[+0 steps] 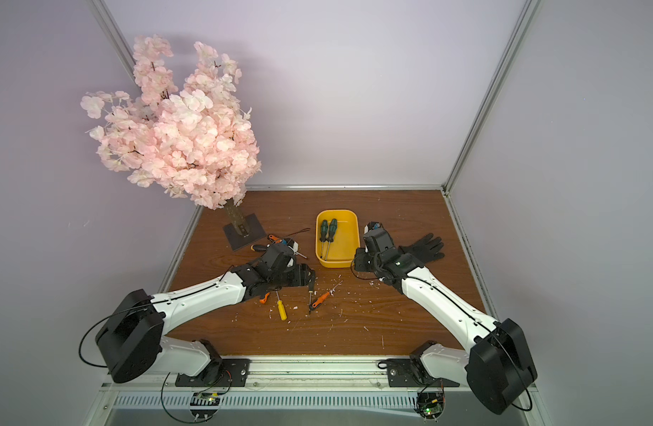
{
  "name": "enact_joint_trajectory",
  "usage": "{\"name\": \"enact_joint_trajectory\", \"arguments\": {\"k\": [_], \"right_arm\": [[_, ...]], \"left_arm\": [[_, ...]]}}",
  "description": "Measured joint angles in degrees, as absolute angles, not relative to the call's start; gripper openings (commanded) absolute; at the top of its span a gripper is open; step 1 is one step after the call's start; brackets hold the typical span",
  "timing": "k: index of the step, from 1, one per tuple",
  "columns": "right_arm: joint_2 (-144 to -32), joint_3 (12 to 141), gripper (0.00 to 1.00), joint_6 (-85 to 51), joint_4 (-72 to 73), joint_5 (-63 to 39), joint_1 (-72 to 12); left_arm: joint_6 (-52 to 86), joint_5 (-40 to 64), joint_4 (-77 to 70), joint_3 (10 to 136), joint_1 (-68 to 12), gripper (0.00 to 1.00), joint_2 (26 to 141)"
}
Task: Put the screwdriver on the desktop into the storage box
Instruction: Pick up the screwdriver from the center of the board.
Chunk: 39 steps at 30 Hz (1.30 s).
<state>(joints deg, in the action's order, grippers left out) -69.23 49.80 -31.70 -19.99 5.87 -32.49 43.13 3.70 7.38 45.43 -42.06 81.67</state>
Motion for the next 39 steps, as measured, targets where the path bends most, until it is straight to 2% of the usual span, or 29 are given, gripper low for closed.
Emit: {"name": "enact_joint_trajectory", "arguments": {"k": [12, 39], "right_arm": [[-63.7, 44.8, 0.39, -33.0, -19.0, 7.4, -31.2], [-60.0, 41.6, 0.40, -32.4, -18.6, 7.2, -26.9]], "left_arm": [[44.8, 1.1, 10.7, 49.8, -44.6, 0.64, 89.6], [45.7, -4.0, 17.1, 57.7, -47.6, 0.35, 100.8]]}}
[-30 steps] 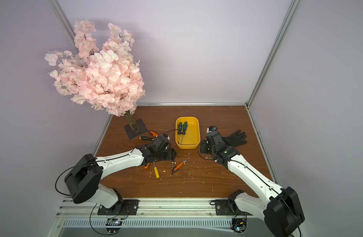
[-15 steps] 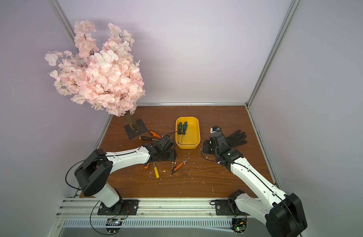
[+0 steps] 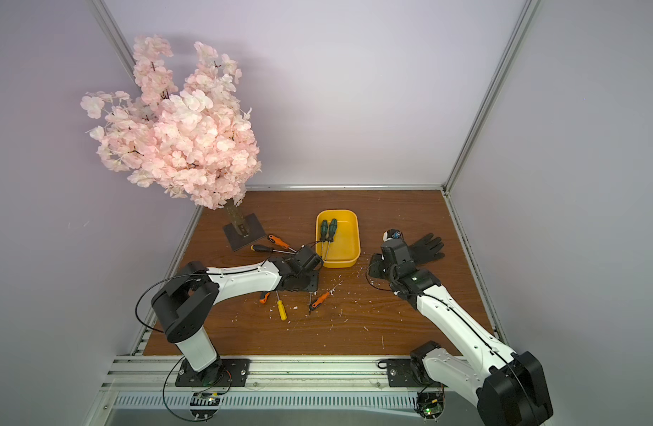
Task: Put the screwdriver on the desktop into the storage box
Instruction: Pick up the screwdriver from the center of the board.
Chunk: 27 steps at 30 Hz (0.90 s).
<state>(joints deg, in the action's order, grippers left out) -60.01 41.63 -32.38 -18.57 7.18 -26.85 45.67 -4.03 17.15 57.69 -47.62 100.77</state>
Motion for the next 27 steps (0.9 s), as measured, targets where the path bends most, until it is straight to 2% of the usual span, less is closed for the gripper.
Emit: {"name": "enact_joint_trajectory", "arguments": {"k": [5, 10, 13, 27], "right_arm": [[-60.0, 41.6, 0.40, -32.3, -18.5, 7.2, -26.3], [-60.0, 41.6, 0.40, -32.3, -18.1, 7.1, -26.0], [-60.1, 41.6, 0.40, -32.3, -17.7, 6.9, -25.8], [-61.5, 41.6, 0.40, -32.2, -16.9, 5.7, -25.6]], "left_arm": [[45.6, -5.0, 17.6, 58.4, -48.0, 0.25, 101.5], [45.4, -5.9, 19.0, 59.2, -48.1, 0.22, 101.8], [45.1, -7.1, 20.6, 59.7, -48.1, 0.16, 101.8], [42.9, -12.1, 26.6, 62.0, -48.1, 0.11, 101.0]]}}
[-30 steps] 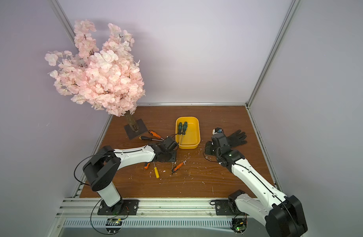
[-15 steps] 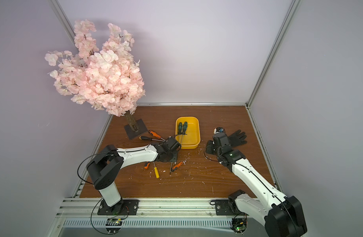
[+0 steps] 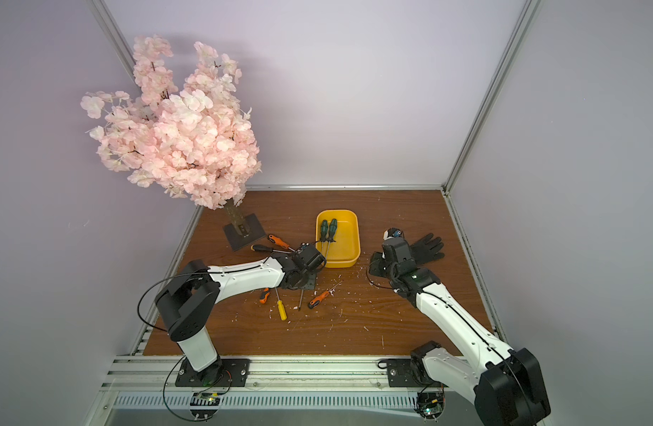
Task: Put the screwdriver on the desktop into the storage box
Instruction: Pick up the screwdriver from the center of the board, then place the screwdriver in the storage box.
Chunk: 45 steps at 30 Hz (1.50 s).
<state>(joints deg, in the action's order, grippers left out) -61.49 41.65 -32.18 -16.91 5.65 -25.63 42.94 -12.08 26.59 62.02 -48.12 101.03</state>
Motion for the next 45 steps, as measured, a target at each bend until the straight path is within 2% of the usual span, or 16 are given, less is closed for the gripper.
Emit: {"name": "enact_joint_trajectory", "arguments": {"k": [20, 45], "right_arm": [[-62.1, 41.9, 0.40, -31.6, -16.7, 5.4, -25.4], [-53.2, 38.9, 0.40, -31.9, -20.4, 5.5, -25.0]], "left_arm": [[38.8, -8.6, 29.1, 76.4, -47.7, 0.09, 99.6], [33.3, -2.6, 29.8, 106.0, -43.0, 0.09, 122.5]]}}
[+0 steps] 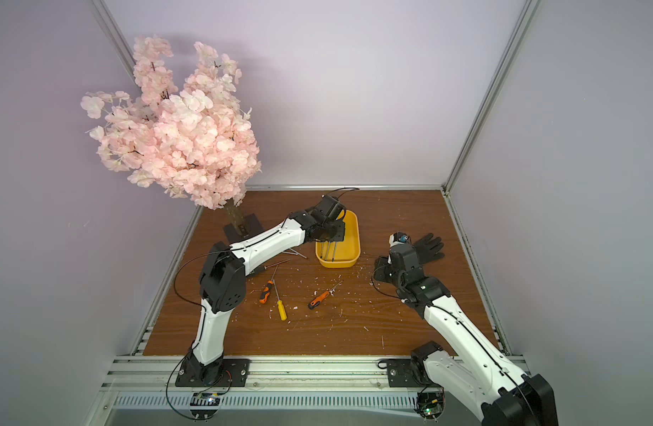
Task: Put the screwdriver on the desktop into the storage box
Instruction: Place the screwdriver in the storage box.
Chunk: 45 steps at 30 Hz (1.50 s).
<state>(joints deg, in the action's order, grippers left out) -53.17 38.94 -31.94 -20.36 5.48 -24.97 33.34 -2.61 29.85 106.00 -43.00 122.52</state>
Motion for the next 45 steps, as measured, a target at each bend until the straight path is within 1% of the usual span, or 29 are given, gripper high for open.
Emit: {"name": "enact_joint_trajectory", "arguments": {"k": [9, 18, 21, 27, 30, 31, 34, 35, 42, 45], "right_arm": [[-50.3, 38.9, 0.40, -31.9, -23.4, 6.0, -24.9], [-48.2, 38.9, 0.40, -31.9, -25.6, 6.3, -24.9], [-48.1, 38.9, 0.40, -31.9, -25.8, 6.5, -24.8], [-48.1, 38.9, 0.40, -31.9, -26.2, 7.0, -24.6], [-48.1, 38.9, 0.40, -31.9, -26.4, 7.0, -24.6], [-48.1, 38.9, 0.40, -31.9, -26.4, 7.0, -24.6], [-48.1, 38.9, 0.40, -32.0, -26.4, 7.0, -24.6], [-48.1, 38.9, 0.40, -31.9, -26.4, 7.0, -24.6], [-48.2, 38.9, 0.40, -31.8, -26.4, 7.0, -24.6], [-48.4, 38.9, 0.40, -31.2, -26.4, 7.0, -24.6]], "left_arm": [[32.5, -2.9, 29.8, 113.2, -42.3, 0.09, 131.2], [32.3, -4.4, 29.8, 117.3, -41.1, 0.12, 136.5], [32.3, -5.2, 29.8, 117.3, -40.8, 0.15, 137.4], [32.3, -5.9, 29.9, 117.6, -40.7, 0.27, 138.3], [32.3, -6.2, 29.9, 117.8, -40.7, 0.31, 138.3], [32.2, -6.4, 29.8, 117.9, -40.7, 0.34, 138.3], [32.3, -6.7, 29.8, 118.0, -40.7, 0.36, 138.3], [32.2, -6.8, 29.8, 118.0, -40.7, 0.39, 138.3], [32.1, -6.7, 29.9, 118.0, -40.7, 0.40, 137.9], [32.1, -6.6, 29.9, 118.0, -40.7, 0.42, 136.3]]}}
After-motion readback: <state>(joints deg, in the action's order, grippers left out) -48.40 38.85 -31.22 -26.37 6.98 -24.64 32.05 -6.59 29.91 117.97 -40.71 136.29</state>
